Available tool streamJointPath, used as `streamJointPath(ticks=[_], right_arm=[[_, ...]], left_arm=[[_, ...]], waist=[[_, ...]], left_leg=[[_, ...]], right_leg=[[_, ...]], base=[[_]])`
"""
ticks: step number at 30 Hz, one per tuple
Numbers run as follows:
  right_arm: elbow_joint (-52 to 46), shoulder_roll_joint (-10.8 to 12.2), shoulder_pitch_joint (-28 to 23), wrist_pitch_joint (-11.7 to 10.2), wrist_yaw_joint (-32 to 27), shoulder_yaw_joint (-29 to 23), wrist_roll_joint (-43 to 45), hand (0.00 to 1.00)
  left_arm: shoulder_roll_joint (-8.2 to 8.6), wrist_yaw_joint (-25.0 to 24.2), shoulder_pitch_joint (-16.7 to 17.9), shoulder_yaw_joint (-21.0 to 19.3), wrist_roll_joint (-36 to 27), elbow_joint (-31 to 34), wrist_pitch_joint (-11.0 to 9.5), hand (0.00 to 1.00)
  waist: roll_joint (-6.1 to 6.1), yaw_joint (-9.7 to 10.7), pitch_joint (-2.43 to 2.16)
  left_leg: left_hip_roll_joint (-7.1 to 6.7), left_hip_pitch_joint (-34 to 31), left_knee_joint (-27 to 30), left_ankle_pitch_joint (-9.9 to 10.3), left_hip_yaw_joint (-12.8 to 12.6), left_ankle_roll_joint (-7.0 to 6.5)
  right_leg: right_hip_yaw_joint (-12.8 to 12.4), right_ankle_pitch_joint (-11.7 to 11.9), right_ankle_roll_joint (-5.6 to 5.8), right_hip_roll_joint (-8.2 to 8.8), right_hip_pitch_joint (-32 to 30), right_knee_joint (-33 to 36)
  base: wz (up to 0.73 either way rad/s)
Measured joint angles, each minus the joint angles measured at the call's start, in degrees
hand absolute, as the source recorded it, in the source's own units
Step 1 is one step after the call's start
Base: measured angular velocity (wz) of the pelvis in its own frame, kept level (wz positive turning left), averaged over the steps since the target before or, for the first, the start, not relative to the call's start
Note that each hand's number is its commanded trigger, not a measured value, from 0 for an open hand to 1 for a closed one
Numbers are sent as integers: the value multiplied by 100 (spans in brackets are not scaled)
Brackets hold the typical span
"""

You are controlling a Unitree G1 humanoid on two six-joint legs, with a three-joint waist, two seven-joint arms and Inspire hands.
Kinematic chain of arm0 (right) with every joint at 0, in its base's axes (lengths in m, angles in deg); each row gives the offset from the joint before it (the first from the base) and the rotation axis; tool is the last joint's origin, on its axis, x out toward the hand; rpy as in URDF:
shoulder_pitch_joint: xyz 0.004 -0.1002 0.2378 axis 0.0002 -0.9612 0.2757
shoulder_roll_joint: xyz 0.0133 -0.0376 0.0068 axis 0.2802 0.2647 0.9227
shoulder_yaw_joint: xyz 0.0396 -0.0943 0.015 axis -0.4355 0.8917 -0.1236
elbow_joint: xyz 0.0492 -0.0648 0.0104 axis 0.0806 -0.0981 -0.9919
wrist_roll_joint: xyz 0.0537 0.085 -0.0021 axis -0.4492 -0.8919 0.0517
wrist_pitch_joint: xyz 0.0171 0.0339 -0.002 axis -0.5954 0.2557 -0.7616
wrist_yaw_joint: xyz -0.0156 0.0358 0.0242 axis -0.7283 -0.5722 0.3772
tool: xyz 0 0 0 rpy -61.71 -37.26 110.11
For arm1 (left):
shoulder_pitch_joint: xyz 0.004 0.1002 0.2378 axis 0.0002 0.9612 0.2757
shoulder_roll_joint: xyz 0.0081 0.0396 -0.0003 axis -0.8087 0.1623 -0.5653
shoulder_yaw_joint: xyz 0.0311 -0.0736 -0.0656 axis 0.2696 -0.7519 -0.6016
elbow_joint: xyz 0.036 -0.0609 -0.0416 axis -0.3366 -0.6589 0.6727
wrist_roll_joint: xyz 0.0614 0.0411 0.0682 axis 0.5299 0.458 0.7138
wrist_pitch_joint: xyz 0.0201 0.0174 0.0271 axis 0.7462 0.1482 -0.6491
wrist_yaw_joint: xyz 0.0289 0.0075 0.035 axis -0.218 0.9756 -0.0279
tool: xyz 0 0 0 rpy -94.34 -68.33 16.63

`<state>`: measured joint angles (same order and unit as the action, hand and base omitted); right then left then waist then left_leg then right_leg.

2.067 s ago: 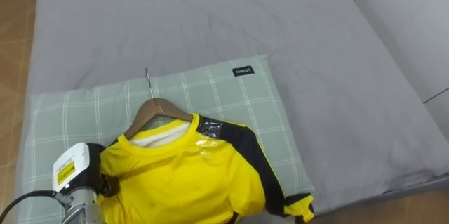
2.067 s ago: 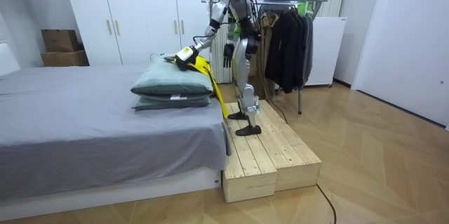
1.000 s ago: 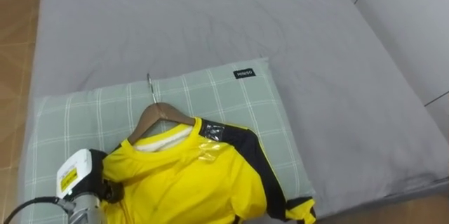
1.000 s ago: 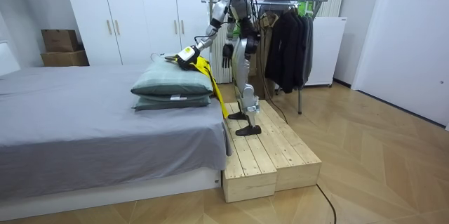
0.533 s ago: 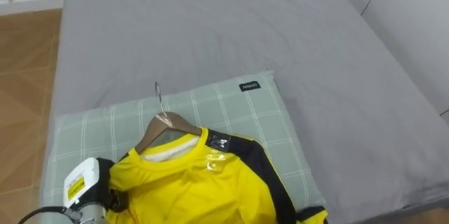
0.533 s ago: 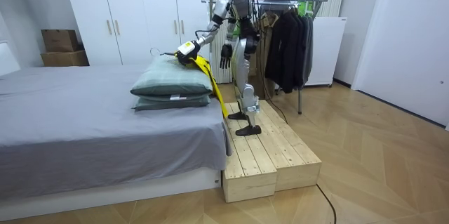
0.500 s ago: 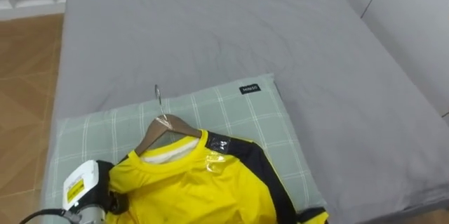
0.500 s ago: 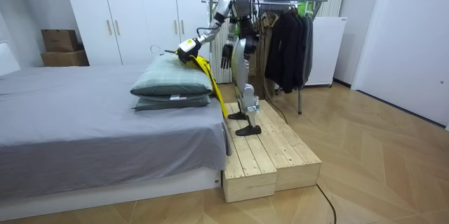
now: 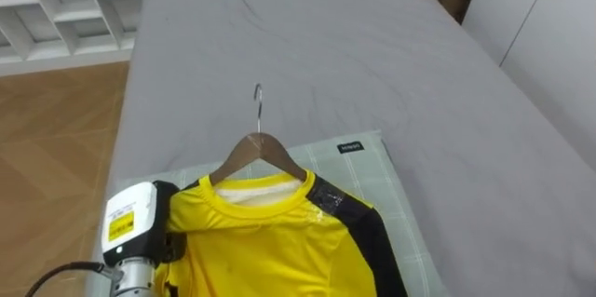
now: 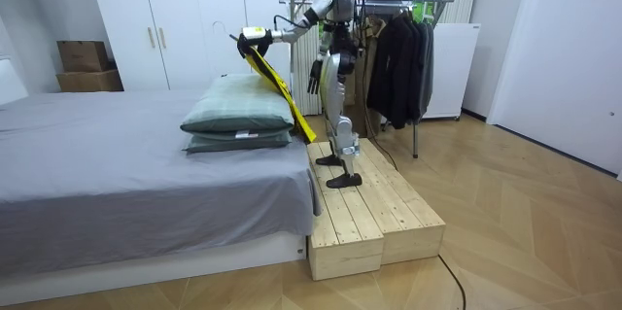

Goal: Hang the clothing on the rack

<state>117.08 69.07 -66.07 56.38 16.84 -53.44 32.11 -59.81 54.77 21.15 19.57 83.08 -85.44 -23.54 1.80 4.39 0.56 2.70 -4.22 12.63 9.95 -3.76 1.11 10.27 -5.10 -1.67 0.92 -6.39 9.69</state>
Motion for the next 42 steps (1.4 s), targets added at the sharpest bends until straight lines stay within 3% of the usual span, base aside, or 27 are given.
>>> streamJointPath(ticks=[3,6,17,23,25,28,31,42], right_arm=[[0,0,-103,16,21,-123,-63,0],[0,-50,-155,25,72,-190,-59,0],[4,-127,-361,65,118,-456,-78,0],[-3,-98,-456,13,119,-561,-115,0],[-51,-90,-523,6,122,-592,-100,0],[-184,-73,-619,4,116,-636,-98,0],[-201,-28,-670,5,108,-719,-97,0],[-218,-33,-700,-59,-190,-911,102,0]], left_arm=[[-2,-1,30,-23,82,55,9,100],[-30,-2,318,-1,85,601,23,100],[-136,5,1031,-22,90,1741,40,100],[-146,5,1053,-24,69,1861,-19,100],[-147,5,1059,-33,69,1862,-38,100],[-147,5,1059,-45,18,1861,-114,100],[-146,4,1059,-72,-44,1862,-139,100],[-173,10,1059,-303,-468,1927,-229,100]], waist=[[32,-1,-20],[59,30,-40],[68,22,-47],[27,69,-31],[-12,60,-49],[-82,62,-13],[-141,68,-49],[-68,57,-47]], left_leg=[[-7,166,-66,0,36,0],[-29,296,-148,0,96,-1],[-40,682,-312,-1,214,-4],[-47,873,-328,-1,198,-4],[-45,911,-329,0,168,-3],[-44,990,-330,0,137,-3],[-44,999,-330,4,128,-5],[-40,1027,-410,21,147,-17]], right_leg=[[1,-10,14,2,154,-22],[-12,-11,25,2,260,-69],[30,-35,56,-24,667,-208],[58,-80,63,-11,848,-205],[39,-95,62,-13,871,-195],[-3,-96,64,-17,932,-195],[-20,-98,66,-19,937,-191],[-41,-94,65,-35,935,-170]], base=[[0],[0],[3],[1],[-6],[-6],[-1],[0]])
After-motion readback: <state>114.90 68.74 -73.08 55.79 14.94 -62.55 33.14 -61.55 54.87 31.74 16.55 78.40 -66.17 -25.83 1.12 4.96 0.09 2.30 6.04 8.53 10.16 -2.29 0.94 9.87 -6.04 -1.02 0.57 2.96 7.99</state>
